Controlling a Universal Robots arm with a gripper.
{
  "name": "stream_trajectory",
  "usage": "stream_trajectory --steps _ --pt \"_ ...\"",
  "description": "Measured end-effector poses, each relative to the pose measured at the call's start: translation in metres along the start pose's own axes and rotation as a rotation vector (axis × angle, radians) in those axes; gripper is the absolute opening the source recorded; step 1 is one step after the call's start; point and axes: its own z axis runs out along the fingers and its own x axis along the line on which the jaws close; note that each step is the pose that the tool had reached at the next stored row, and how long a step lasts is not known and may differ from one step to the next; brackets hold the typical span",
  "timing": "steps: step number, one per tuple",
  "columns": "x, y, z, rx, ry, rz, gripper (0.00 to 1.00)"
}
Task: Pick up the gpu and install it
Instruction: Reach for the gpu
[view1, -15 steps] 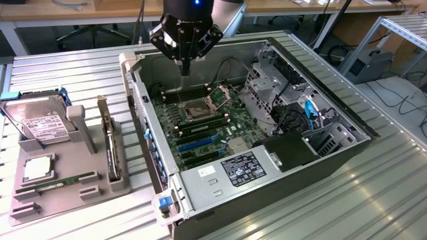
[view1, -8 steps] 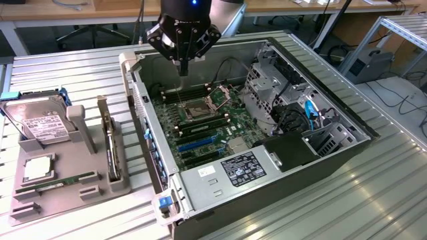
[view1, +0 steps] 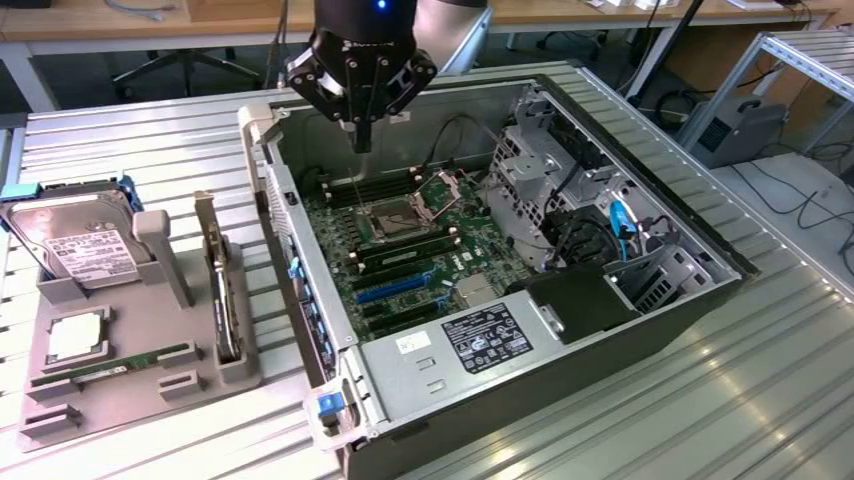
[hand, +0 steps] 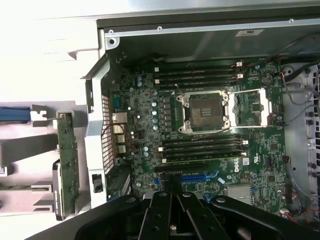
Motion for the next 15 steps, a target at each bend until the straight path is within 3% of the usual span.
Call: stream_trajectory --steps 15 --pt "0.016 -0.0012 -0.0004 0.0000 0.0000 0.000 0.11"
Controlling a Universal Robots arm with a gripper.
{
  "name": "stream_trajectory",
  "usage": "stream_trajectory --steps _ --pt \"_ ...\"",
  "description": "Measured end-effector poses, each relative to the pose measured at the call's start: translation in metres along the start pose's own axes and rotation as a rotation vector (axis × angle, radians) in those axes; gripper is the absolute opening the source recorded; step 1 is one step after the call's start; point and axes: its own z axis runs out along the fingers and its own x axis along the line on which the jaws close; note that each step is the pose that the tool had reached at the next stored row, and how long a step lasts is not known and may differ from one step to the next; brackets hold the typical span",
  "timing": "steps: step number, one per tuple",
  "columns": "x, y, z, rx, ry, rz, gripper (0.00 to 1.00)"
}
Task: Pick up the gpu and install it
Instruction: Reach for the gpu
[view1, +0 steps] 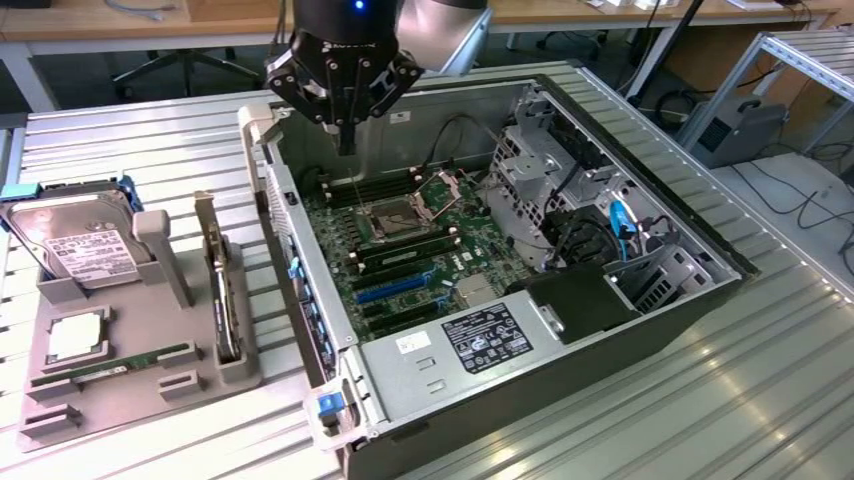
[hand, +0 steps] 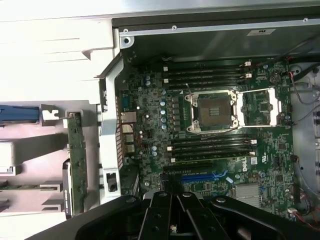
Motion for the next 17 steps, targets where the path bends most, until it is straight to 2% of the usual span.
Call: stream_trajectory --steps 17 --pt "0.020 -0.0015 -0.0006 0.0000 0.0000 0.000 0.11"
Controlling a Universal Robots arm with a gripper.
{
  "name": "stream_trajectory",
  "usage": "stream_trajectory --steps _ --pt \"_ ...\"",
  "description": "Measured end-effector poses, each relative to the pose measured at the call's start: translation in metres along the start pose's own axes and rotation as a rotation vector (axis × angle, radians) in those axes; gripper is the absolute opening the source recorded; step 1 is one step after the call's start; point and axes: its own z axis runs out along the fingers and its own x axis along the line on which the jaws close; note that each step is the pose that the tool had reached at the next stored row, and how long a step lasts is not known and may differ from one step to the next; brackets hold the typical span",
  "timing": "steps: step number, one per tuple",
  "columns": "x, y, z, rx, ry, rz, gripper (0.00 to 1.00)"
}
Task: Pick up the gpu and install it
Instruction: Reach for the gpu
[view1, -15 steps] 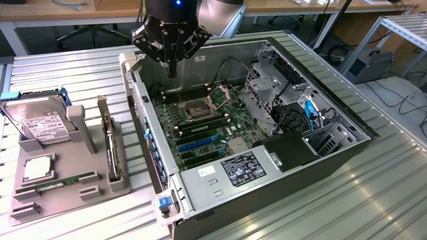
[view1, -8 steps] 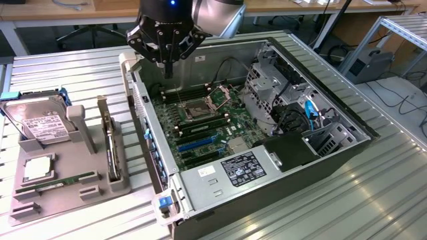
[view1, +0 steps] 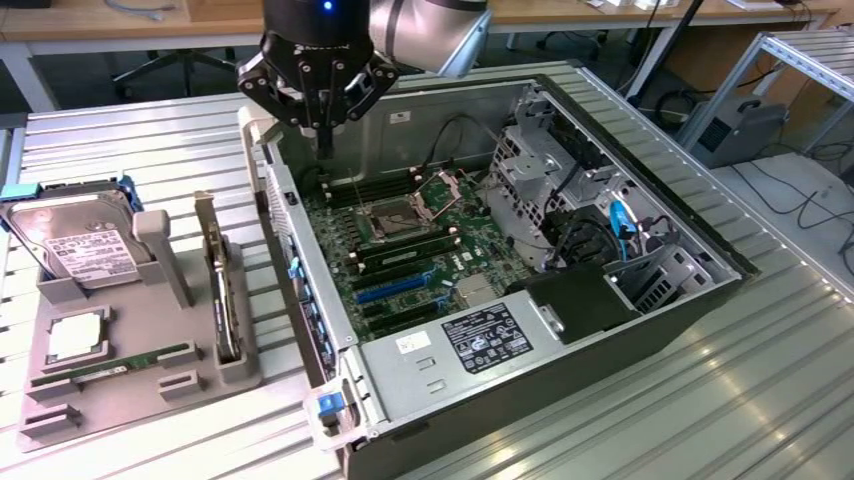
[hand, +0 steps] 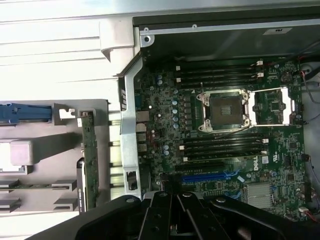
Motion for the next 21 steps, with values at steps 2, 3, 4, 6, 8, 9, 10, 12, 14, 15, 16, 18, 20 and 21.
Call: stream_trajectory --steps 2,3,4,6,8,9,10,12,14,15,16,18,20,21 --pt "0.002 -0.0002 -0.0001 0.0000 0.0001 0.000 0.11" --pt "0.003 -0.0003 -0.0001 0.0000 0.0000 0.000 0.11" --pt "0.004 -0.0003 -0.0001 0.0000 0.0001 0.000 0.11" --pt "0.006 -0.0005 -0.0002 0.0000 0.0000 0.000 0.11" --pt "0.009 -0.0006 -0.0002 0.0000 0.0000 0.000 0.11" --pt "0.011 -0.0008 -0.0003 0.0000 0.0000 0.000 0.11" --pt "0.012 -0.0009 -0.0003 0.0000 0.0000 0.000 0.11" --pt "0.014 -0.0010 -0.0004 0.0000 0.0001 0.000 0.11" --pt "0.016 -0.0012 -0.0005 0.0001 0.0001 0.000 0.11" --pt "0.017 -0.0013 -0.0005 0.0001 0.0001 0.000 0.11" --pt "0.018 -0.0014 -0.0005 0.0000 0.0000 0.000 0.11" --pt "0.020 -0.0015 -0.0006 0.0000 0.0000 0.000 0.11" --pt "0.023 -0.0017 -0.0007 0.0001 0.0001 0.000 0.11" --pt "0.024 -0.0018 -0.0007 0.0001 0.0000 0.000 0.11"
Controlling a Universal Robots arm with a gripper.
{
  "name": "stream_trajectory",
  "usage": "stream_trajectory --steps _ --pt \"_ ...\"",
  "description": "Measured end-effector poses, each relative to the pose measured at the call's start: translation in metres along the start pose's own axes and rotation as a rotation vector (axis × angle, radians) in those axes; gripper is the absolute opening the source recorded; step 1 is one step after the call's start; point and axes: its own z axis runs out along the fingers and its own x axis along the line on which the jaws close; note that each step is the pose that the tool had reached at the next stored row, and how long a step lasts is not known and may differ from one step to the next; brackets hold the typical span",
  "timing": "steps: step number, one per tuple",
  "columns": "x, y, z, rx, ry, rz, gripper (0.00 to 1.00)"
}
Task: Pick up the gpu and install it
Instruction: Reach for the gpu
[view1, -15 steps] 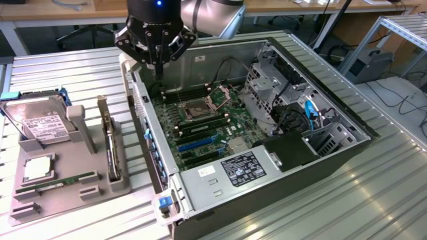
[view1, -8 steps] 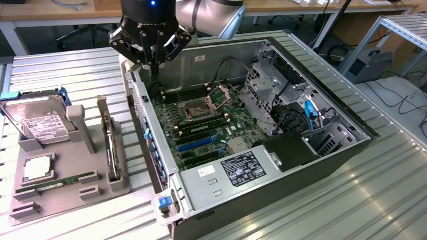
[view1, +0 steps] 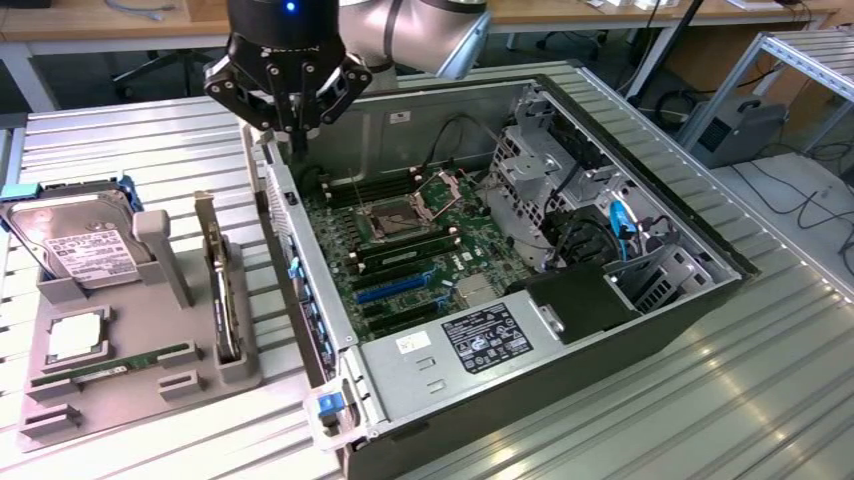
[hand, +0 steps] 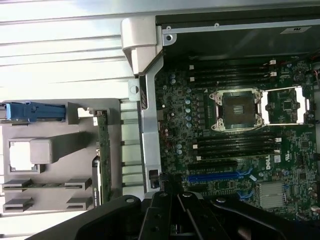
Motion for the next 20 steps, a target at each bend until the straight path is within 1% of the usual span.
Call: stream_trajectory --steps 20 --pt "0.026 -0.0020 -0.0007 0.0000 0.0000 0.000 0.11"
